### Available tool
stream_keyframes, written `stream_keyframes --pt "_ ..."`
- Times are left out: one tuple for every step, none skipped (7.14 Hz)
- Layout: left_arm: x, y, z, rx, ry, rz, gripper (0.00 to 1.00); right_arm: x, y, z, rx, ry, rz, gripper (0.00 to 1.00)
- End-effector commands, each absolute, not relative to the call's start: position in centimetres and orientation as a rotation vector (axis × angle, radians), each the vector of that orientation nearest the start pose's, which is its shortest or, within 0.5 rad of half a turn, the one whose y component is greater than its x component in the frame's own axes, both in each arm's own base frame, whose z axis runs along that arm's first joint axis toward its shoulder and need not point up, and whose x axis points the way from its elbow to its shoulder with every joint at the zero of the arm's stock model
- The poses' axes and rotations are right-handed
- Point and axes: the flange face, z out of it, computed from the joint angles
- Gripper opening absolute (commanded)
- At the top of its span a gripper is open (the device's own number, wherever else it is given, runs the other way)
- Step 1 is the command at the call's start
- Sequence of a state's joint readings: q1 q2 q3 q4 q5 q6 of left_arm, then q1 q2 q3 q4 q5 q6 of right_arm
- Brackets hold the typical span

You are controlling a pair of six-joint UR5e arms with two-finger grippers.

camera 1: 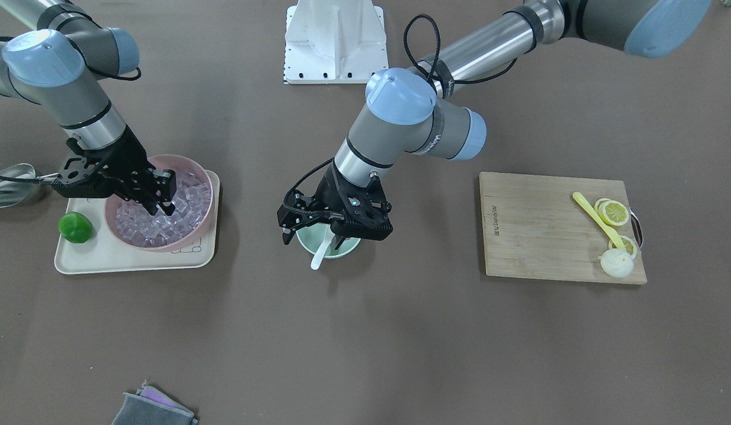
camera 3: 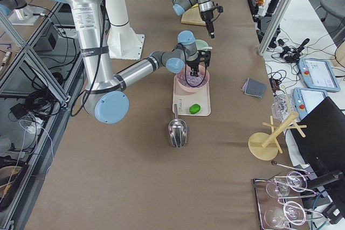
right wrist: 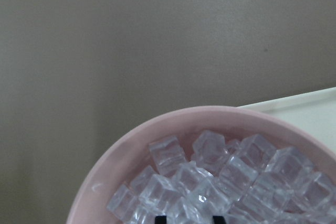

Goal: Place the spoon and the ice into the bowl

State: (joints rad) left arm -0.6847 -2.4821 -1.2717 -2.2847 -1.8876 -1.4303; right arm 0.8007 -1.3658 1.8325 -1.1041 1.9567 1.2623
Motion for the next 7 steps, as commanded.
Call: stream_keyframes --pt "42.2 -55.5 17.9 0.295 1.344 -0.171 0.97 -34.1 -48.6 31.8 0.204 -1.061 0.246 0.0" --pt "34.6 -56.9 23.8 0.3 1.298 -0.182 0.97 -36.2 -49.2 27.5 0.21 -1.059 0.25 0.0" --pt "31.4 -57.7 27.1 0.312 1.261 -0.149 0.97 -41.3 -47.7 23.3 0.202 -1.059 0.324 0.0" --pt "30.9 -57.6 28.7 0.308 1.246 -0.152 0.97 -46.8 -46.7 20.1 0.25 -1.065 0.365 0.0" --pt "30.9 -57.5 28.9 0.306 1.245 -0.151 0.97 -50.7 -46.8 19.0 0.256 -1.054 0.415 0.0" --pt "30.8 -57.4 28.8 0.306 1.248 -0.15 0.97 -52.4 -46.9 18.2 0.278 -1.044 0.424 0.0" --pt "30.8 -57.4 28.8 0.307 1.249 -0.15 0.97 -52.8 -47.0 19.0 0.274 -1.029 0.426 0.81"
